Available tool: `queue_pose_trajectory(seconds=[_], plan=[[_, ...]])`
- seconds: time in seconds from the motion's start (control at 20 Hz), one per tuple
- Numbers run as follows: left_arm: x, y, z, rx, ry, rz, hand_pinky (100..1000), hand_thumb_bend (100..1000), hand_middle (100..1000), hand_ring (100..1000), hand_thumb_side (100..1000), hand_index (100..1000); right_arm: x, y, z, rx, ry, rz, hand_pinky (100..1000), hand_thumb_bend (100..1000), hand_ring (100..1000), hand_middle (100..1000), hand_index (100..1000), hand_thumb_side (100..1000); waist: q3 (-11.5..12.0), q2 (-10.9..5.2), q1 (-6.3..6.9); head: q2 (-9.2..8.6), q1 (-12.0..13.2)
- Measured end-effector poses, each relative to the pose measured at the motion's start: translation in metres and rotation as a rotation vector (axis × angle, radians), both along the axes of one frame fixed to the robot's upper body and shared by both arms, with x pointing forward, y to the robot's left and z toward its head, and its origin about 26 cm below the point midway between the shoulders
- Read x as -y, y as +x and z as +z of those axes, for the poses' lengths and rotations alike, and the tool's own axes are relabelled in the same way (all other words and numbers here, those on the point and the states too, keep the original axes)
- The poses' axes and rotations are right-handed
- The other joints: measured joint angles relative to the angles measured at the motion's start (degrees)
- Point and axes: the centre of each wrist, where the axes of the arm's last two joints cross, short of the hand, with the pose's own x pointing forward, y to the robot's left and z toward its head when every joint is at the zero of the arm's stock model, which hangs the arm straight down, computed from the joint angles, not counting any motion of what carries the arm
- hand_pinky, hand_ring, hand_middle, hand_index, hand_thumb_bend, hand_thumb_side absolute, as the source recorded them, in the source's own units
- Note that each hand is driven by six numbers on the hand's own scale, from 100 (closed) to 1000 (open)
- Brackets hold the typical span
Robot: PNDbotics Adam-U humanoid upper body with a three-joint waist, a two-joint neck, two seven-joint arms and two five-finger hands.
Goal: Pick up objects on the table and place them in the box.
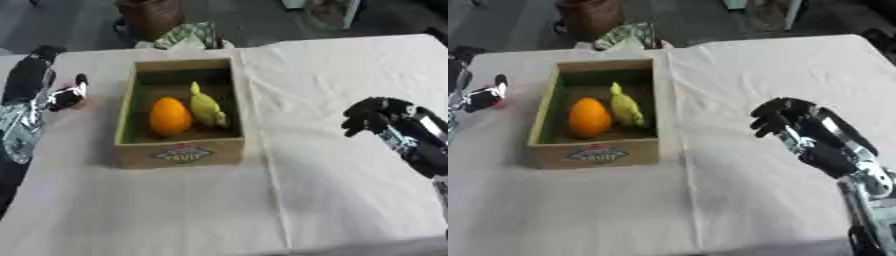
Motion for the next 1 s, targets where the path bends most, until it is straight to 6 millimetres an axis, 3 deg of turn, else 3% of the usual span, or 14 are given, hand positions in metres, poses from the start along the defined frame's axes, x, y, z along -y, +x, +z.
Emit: queue_pose_trajectory(seconds=[0.55, 0.6, 0.65, 0.7, 0.75, 0.8, 1.0], plan=[[-0.009, -0.003, -0.016, -0.083, 0.031, 0.053, 754, 195, 829, 812, 368, 902, 0.0, 0.0, 0.0, 0.001, -0.002, 0.001, 619, 100, 666, 672, 715, 512, -0.3, 0.55, 0.12, 0.0, -0.4], [-0.009, -0.004, -0.017, -0.085, 0.031, 0.054, 655, 100, 677, 679, 186, 804, 0.0, 0.0, 0.0, 0.001, -0.002, 0.001, 618, 100, 666, 672, 715, 514, -0.3, 0.55, 0.12, 0.0, -0.4], [-0.01, -0.004, -0.019, -0.093, 0.029, 0.057, 624, 100, 617, 628, 142, 771, 0.0, 0.0, 0.0, 0.001, -0.002, 0.001, 618, 100, 666, 673, 715, 514, -0.3, 0.57, 0.14, 0.0, -0.5], [-0.01, -0.005, -0.024, -0.112, 0.026, 0.061, 576, 100, 518, 540, 164, 711, 0.0, 0.0, 0.0, 0.001, -0.002, 0.001, 618, 100, 666, 673, 715, 515, -0.3, 0.59, 0.16, 0.0, -0.5], [-0.01, -0.006, -0.027, -0.13, 0.022, 0.061, 573, 100, 504, 527, 169, 702, 0.0, 0.0, 0.0, 0.001, -0.002, 0.001, 618, 100, 666, 673, 714, 515, -0.3, 0.59, 0.16, 0.0, -0.5], [-0.01, -0.006, -0.028, -0.143, 0.02, 0.06, 519, 100, 398, 439, 215, 611, 0.0, 0.0, 0.0, 0.001, -0.003, 0.0, 618, 100, 666, 673, 714, 516, -0.3, 0.59, 0.18, 0.0, -0.5], [-0.01, -0.006, -0.026, -0.148, 0.012, 0.06, 437, 100, 261, 323, 275, 486, 0.0, 0.0, -0.001, -0.001, -0.005, -0.001, 618, 100, 665, 673, 714, 514, -0.3, 0.57, 0.18, 0.01, -0.5]])
